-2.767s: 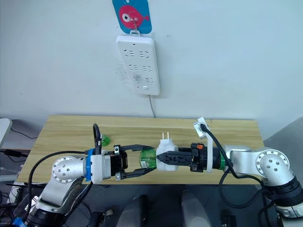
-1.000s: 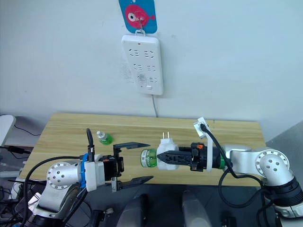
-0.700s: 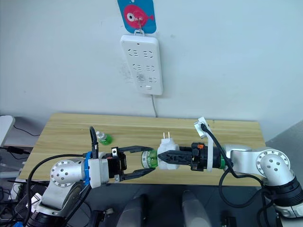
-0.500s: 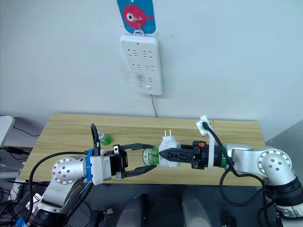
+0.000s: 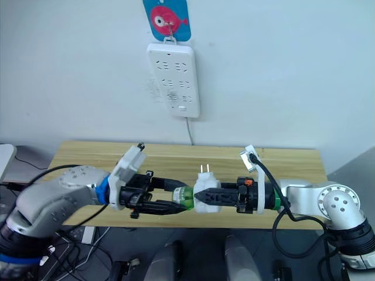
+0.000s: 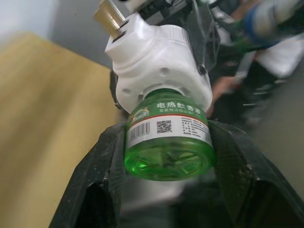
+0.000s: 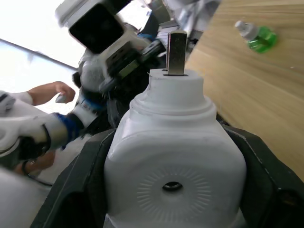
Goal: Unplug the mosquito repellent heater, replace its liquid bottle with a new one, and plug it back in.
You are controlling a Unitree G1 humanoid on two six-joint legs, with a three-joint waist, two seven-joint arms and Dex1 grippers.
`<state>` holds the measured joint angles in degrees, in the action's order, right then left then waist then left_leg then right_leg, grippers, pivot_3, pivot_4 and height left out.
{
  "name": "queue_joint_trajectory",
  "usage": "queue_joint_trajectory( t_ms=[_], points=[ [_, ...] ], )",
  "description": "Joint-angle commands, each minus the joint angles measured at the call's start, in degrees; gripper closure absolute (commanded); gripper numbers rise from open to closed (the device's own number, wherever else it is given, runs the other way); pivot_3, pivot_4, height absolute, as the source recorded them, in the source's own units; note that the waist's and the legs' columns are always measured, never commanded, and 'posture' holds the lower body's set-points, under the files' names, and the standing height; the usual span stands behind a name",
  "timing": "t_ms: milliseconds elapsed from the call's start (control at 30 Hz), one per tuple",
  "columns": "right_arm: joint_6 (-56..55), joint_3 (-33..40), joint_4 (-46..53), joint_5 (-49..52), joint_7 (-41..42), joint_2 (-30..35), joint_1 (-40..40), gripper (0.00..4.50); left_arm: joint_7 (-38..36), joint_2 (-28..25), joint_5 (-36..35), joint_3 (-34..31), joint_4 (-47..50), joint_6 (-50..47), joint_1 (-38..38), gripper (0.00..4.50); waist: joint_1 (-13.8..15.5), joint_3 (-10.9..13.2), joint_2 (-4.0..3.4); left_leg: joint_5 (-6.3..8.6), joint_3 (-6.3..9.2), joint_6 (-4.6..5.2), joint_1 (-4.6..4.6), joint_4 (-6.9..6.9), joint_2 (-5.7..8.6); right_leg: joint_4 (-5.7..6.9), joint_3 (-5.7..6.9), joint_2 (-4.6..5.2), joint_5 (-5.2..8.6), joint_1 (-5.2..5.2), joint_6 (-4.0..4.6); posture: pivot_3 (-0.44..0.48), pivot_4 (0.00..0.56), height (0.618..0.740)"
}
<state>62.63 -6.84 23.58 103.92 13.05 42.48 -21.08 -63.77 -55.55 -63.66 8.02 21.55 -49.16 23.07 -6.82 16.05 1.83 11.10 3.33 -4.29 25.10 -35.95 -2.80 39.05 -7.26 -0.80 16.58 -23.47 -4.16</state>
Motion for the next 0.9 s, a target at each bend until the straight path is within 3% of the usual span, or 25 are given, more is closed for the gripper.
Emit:
queue_joint_trajectory(
  t_ms=[33,267,400,533,767,900],
  points=[
    [0.5,2.0,0.2,-0.8,1.3,2.1,0.4,1.47,-2.8,-3.6,-5.8,-4.1,-6.5,-10.6,1.9,2.23,-0.1,0.0,0.00,0.00,0.02,0.00,0.00,0.02,-0.01,0.01,0.02,-0.02,0.00,-0.01,0.00,-0.149,0.258,0.740],
    [0.5,2.6,-0.3,-1.7,2.3,2.9,0.4,1.47,-1.6,-3.4,-10.9,-8.4,-8.7,-20.0,2.6,2.23,0.3,0.0,0.00,0.00,0.06,0.00,0.05,0.05,-0.02,-0.02,0.06,-0.01,0.02,-0.08,0.05,-0.148,0.257,0.740],
    [0.4,3.4,-0.8,-4.9,2.5,3.6,0.4,1.47,-2.9,-4.4,-7.7,-9.7,-3.9,-18.5,-1.8,2.23,0.3,0.0,-0.01,0.00,0.05,0.00,0.05,0.05,-0.03,-0.02,0.05,0.00,0.02,-0.09,0.06,-0.149,0.259,0.740],
    [-1.9,0.6,-3.3,-25.0,3.1,6.5,-0.4,1.47,-0.6,-2.7,0.2,-10.4,-1.6,-11.6,-7.1,2.23,0.4,0.0,0.00,0.00,-0.01,-0.01,0.03,0.04,-0.02,-0.04,0.02,0.02,0.04,-0.10,0.08,-0.151,0.261,0.740],
    [-16.4,-15.8,-14.7,-67.3,4.9,7.5,-4.8,1.47,3.0,3.3,13.6,-7.0,1.9,0.8,-13.2,2.23,0.5,0.0,0.00,-0.01,-0.24,-0.04,0.06,0.00,0.02,-0.06,-0.14,0.09,0.06,-0.20,0.14,-0.153,0.262,0.740],
    [-11.8,-19.3,-24.3,-76.1,6.3,3.9,-9.9,1.47,2.5,4.7,17.2,-5.4,2.8,3.6,-14.5,2.23,0.3,0.0,0.00,0.00,-0.38,-0.04,0.07,0.03,0.02,-0.01,-0.21,0.12,-0.02,-0.30,0.23,-0.154,0.262,0.740]
  ],
)
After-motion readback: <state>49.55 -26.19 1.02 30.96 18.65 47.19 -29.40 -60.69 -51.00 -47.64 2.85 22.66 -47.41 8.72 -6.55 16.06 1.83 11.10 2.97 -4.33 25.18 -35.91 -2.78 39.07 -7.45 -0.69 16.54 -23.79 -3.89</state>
